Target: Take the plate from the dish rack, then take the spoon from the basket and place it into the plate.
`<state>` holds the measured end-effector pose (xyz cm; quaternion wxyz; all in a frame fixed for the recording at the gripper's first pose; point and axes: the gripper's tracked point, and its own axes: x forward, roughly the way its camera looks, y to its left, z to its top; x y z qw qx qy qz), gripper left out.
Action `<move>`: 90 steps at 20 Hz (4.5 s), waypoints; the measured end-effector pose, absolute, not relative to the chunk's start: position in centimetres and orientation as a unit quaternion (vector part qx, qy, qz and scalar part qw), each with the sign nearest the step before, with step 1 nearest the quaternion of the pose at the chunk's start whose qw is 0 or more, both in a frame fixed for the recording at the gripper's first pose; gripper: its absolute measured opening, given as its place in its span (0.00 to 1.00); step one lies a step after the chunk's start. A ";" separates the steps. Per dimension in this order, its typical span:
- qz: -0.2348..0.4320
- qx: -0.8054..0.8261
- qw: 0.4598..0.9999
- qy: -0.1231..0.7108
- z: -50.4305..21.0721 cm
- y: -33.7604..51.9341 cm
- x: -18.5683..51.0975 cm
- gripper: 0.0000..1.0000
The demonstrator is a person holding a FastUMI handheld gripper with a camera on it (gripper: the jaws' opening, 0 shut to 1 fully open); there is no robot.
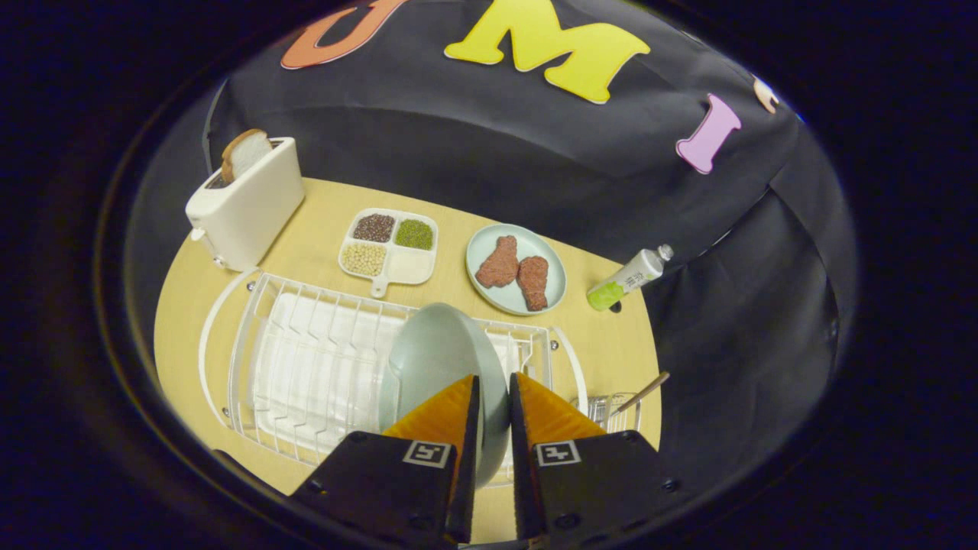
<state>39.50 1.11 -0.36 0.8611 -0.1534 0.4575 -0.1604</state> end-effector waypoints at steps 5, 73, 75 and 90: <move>-0.223 -0.178 0.837 0.467 0.6 1.0 38.4 0.19; -0.119 0.011 0.980 0.161 -8.9 -25.7 27.7 1.00; -0.119 0.026 0.979 0.162 -9.1 -27.1 29.9 1.00; -0.146 0.143 0.957 0.206 -11.2 -30.8 40.2 0.75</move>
